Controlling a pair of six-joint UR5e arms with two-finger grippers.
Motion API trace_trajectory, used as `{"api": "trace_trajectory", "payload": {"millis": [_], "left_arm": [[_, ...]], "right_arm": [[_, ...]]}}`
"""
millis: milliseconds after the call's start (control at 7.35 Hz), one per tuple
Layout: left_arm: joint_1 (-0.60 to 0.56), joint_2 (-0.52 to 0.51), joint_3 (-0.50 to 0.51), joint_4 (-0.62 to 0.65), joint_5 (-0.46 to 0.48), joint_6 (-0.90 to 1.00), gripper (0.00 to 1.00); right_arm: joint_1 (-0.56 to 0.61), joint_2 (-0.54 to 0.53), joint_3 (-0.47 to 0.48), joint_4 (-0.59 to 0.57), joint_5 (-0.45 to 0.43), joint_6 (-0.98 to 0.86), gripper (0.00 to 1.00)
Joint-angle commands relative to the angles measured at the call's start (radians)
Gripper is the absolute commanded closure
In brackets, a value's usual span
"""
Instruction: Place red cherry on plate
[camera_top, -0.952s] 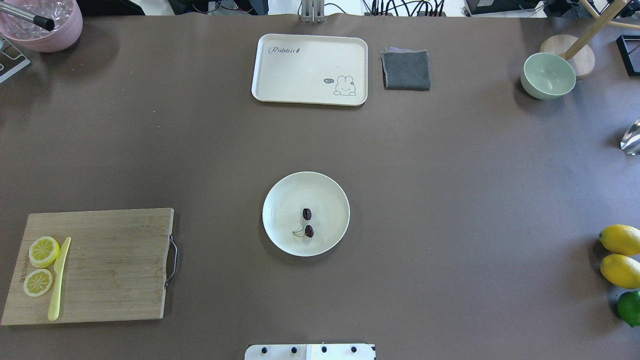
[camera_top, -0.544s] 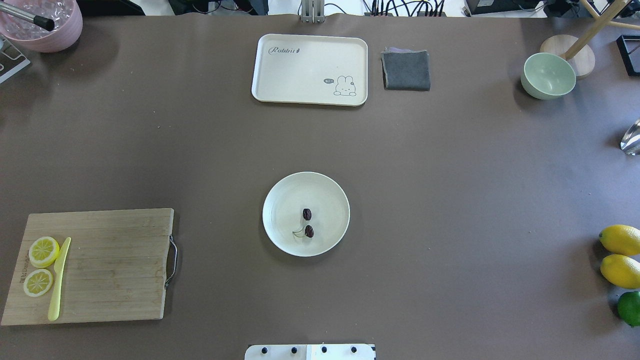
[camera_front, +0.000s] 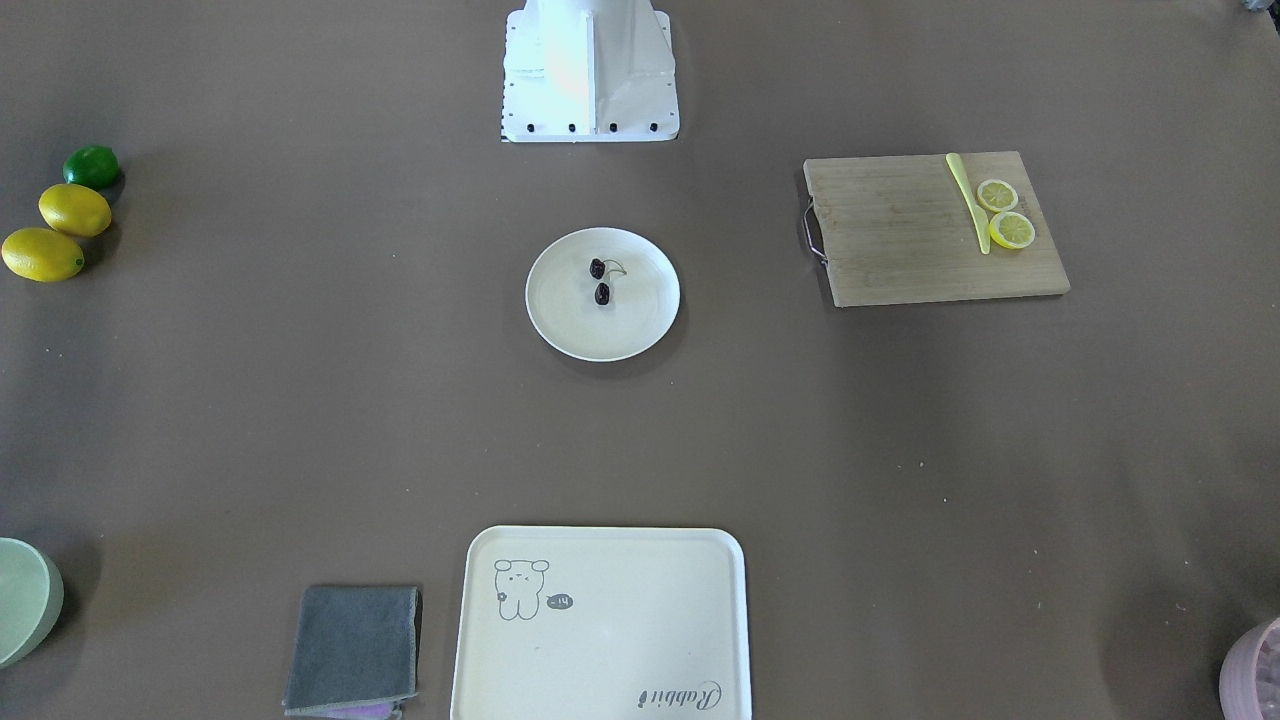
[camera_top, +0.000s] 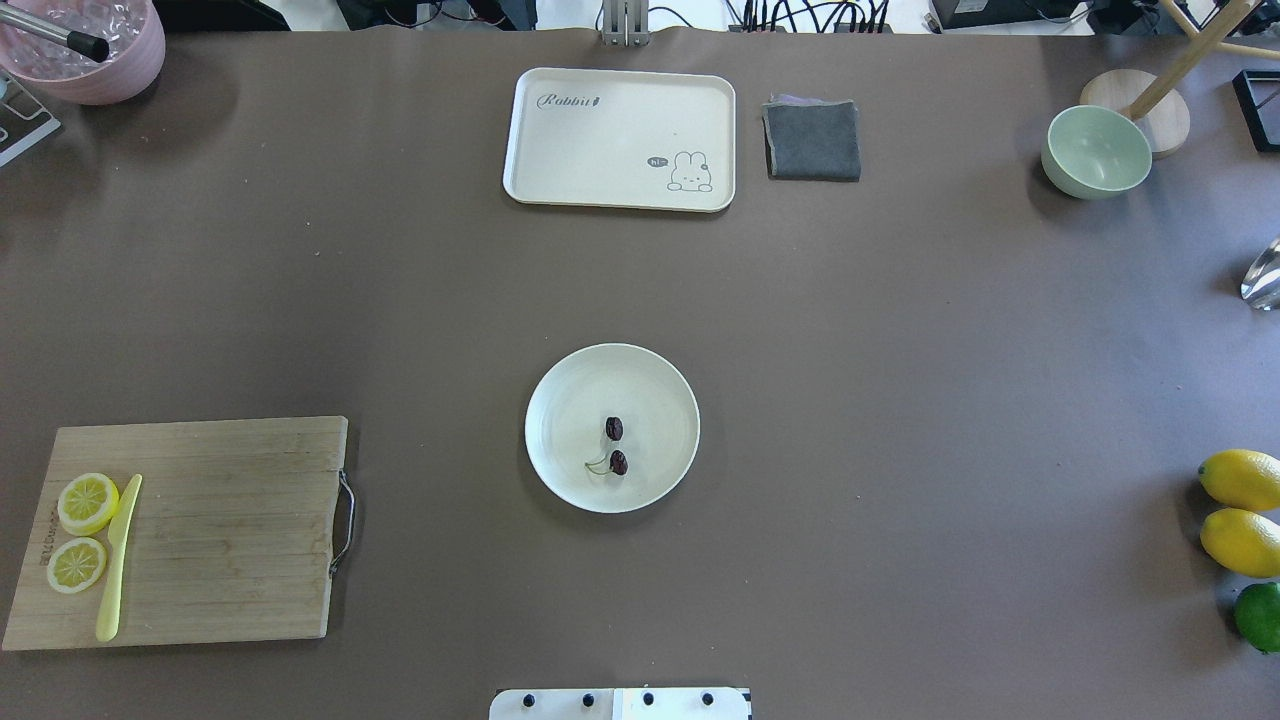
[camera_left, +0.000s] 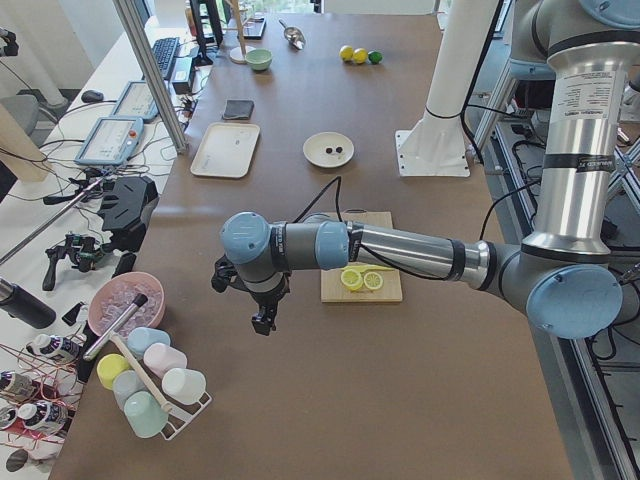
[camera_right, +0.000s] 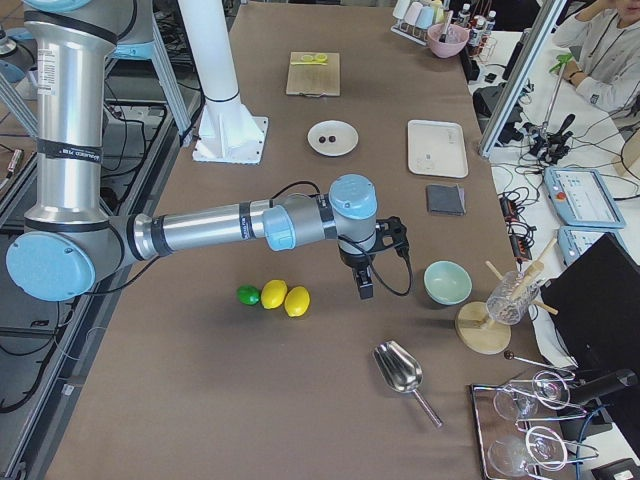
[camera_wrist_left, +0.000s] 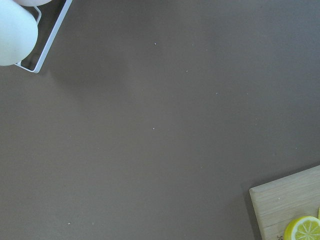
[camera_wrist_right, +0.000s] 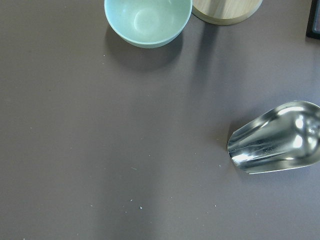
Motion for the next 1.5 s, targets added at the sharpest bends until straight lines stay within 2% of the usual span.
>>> {"api": "trace_trajectory", "payload": {"millis": [0,408,1360], "left_arm": [[-0.023,-0.010,-0.005,-0.003,0.004,0.006,0.02],[-0.023,-0.011,0.007,-0.042,0.009,0.004,0.03],[-0.023,-0.007,0.001,-0.046,0.009,0.004,0.02]], "right_arm": [[0.003,0.008,0.004,-0.001,0.001,-0.001,0.00],[0.003,0.011,-0.005,-0.001,-0.001,-0.001,0.00],[0.003,0.004,-0.001,0.001,0.011,-0.001,0.00]]}}
